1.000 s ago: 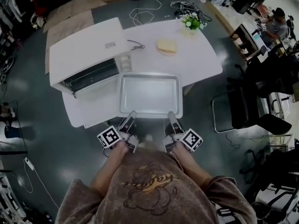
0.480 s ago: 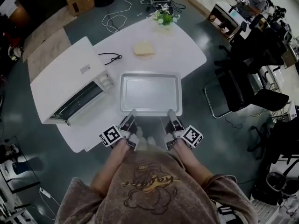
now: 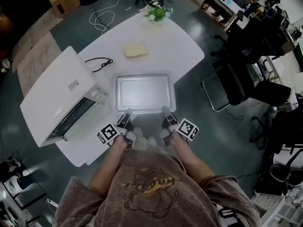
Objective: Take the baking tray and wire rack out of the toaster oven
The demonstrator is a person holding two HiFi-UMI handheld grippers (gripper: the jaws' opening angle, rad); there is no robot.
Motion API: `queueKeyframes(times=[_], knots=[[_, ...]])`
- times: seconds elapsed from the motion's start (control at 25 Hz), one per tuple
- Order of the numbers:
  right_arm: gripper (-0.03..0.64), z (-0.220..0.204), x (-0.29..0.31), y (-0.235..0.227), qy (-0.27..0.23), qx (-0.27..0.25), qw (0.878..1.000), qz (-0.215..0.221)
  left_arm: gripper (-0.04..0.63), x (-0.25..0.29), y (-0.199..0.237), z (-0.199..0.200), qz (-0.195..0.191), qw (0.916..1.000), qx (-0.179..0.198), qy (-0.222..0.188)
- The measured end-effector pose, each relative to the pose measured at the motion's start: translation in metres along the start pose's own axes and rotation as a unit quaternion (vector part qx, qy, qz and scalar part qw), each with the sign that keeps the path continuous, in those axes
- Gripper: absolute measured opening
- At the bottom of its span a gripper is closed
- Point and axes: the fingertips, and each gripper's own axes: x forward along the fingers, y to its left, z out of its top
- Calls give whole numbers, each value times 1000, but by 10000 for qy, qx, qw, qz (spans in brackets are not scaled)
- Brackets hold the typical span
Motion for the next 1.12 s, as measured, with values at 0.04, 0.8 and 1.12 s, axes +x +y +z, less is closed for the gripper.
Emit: queueKeyframes(times=[0.04,0.8,1.12], knots=[[109,0,4,-4,45,9,10000,-45,94,4,4,1,39,10000,-4,24],[118,-2,50,-43,291,137,9984,-461,104,39,52,18,580,9979,-151,256],[101,3,58,-52,77,301,9974,-647,109,44,64,11,968,9921,-70,794]])
